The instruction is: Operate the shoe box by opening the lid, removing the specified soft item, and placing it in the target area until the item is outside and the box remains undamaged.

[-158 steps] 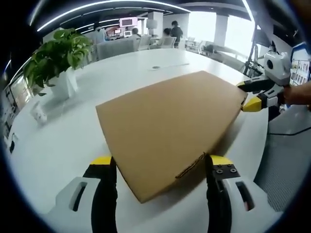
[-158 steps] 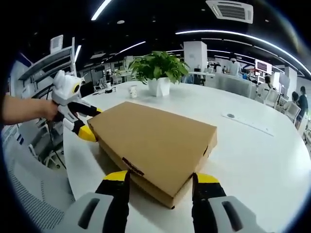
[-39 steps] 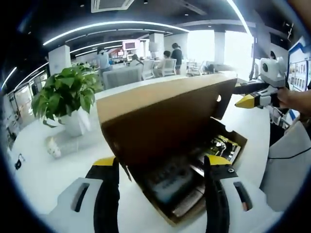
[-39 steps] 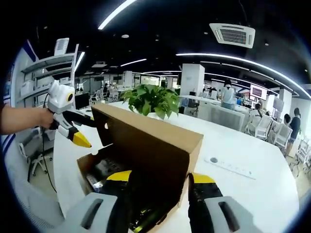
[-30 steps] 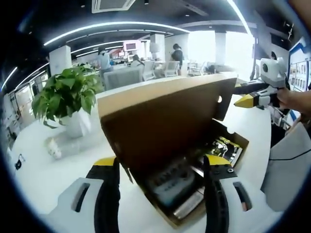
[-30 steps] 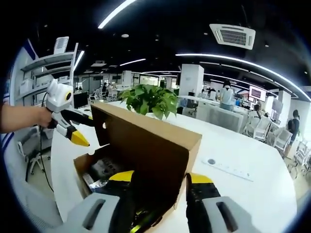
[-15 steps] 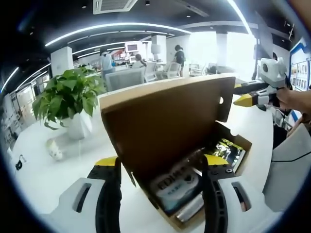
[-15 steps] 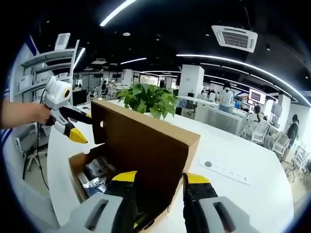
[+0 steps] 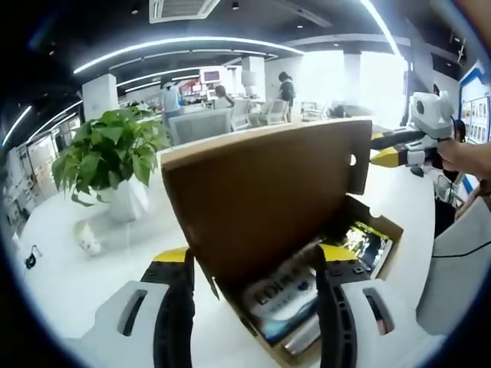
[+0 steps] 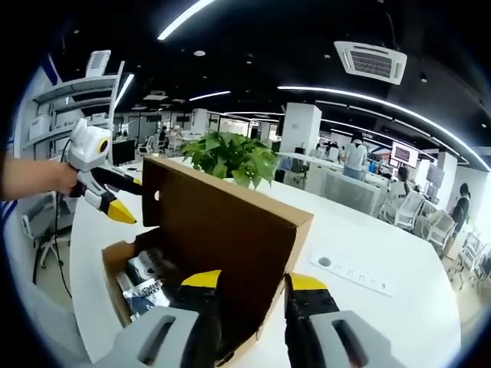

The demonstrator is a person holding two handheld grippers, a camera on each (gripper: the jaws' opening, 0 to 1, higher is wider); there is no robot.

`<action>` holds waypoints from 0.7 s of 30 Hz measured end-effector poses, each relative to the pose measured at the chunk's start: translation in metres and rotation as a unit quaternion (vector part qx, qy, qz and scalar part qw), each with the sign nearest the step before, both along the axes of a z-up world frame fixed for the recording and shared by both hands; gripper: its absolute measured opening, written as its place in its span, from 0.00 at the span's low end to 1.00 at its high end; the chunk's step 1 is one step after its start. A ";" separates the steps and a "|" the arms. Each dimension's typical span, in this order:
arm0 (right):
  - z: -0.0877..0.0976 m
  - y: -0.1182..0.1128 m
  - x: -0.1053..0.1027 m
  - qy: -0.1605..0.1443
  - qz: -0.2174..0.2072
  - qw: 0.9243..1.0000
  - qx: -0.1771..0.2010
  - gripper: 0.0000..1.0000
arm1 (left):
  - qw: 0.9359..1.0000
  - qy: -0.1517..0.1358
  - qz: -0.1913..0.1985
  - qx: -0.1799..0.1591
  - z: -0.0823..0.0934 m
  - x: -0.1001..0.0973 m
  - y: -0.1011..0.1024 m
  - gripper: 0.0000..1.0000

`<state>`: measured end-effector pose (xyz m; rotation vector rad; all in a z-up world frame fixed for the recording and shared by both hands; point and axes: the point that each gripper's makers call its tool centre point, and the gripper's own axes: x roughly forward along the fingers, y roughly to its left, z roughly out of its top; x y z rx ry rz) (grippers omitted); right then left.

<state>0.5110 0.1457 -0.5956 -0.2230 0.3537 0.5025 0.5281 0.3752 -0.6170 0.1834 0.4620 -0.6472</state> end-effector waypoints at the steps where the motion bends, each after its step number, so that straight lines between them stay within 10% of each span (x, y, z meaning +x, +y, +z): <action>1: 0.000 0.000 0.001 -0.001 0.000 1.000 0.000 0.26 | 1.000 0.000 0.000 -0.001 0.000 0.001 0.000 0.62; 21: 0.000 -0.008 0.016 -0.007 -0.013 1.000 -0.008 0.15 | 0.998 -0.023 0.051 0.013 0.002 0.026 0.021 0.29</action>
